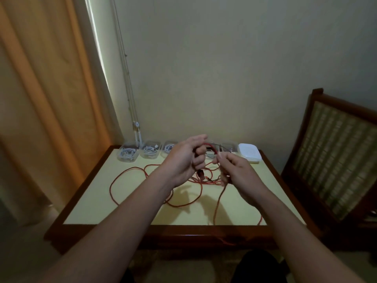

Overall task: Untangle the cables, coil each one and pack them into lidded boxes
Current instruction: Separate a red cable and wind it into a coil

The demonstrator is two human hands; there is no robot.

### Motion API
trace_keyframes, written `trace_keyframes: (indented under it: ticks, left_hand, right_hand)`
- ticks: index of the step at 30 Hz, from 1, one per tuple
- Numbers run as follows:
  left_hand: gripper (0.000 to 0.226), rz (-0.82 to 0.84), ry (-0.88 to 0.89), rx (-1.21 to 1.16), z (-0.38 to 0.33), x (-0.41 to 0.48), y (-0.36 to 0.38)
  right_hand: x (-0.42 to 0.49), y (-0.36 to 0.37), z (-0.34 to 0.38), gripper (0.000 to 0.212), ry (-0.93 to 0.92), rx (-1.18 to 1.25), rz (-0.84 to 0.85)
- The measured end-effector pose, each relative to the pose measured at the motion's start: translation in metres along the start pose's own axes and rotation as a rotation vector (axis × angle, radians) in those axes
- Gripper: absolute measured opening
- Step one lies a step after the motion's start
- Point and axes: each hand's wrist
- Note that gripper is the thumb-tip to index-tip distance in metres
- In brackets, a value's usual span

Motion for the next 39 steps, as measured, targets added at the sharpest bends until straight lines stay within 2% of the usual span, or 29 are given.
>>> trace_keyframes:
  ticks: [2,5,10,13,16,19,22,25,27,29,32,35,39]
  left_hand:
    - [0.035,0.003,-0.024,-0.127,-0.01,-0.011,0.0]
    - [0.041,-0.039,0.044,-0.171,-0.019,-0.027,-0.002]
    - [0.028,-0.167,0.105,-0.261,-0.038,-0.033,-0.017]
    - [0.023,-0.212,0.091,-0.301,-0.049,-0.035,-0.022]
    - [0.02,-0.194,0.078,-0.294,-0.052,-0.042,-0.017]
    - [0.024,-0.198,0.16,-0.196,-0.049,-0.041,-0.014]
    - [0.042,-0.205,0.31,0.053,-0.043,-0.038,-0.009]
    - [0.048,-0.159,0.415,0.447,-0.035,-0.044,0.001]
    - [0.047,-0.066,0.392,0.57,-0.031,-0.049,0.006]
    - [0.043,0.012,0.311,0.594,-0.028,-0.052,0.01]
    - [0.038,0.142,0.171,0.414,-0.024,-0.051,0.014]
    - [0.036,0.216,-0.012,0.098,-0.025,-0.051,0.018]
    - [0.032,0.257,-0.128,-0.08,-0.028,-0.054,0.023]
  right_hand:
    - [-0.007,-0.003,0.003,0.031,0.013,-0.011,-0.063]
    - [-0.016,-0.009,0.01,0.032,0.001,-0.028,-0.095]
    - [-0.03,-0.028,0.019,0.027,-0.04,-0.124,-0.188]
    - [-0.032,-0.039,0.019,0.021,-0.105,-0.267,-0.264]
    - [-0.03,-0.044,0.017,0.022,-0.252,-0.58,-0.337]
    - [-0.03,-0.04,0.02,0.022,-0.454,-0.909,-0.238]
    - [-0.033,-0.028,0.038,0.03,-0.674,-1.026,-0.13]
    - [-0.031,-0.019,0.059,0.033,-0.813,-0.985,-0.129]
    - [-0.026,-0.017,0.071,0.04,-0.822,-0.976,-0.179]
    - [-0.022,-0.017,0.081,0.044,-0.824,-0.969,-0.237]
    - [-0.02,-0.018,0.091,0.041,-0.79,-0.867,-0.283]
    - [-0.02,-0.012,0.092,0.03,-0.584,-0.603,-0.358]
    - [-0.027,-0.001,0.086,0.043,-0.333,-0.385,-0.233]
Point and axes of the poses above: each hand's wrist, its own x-axis towards the middle knuckle, its own y-axis out of the palm, z = x × y, and after that the axes turned 7 degrees about -z, right-handed
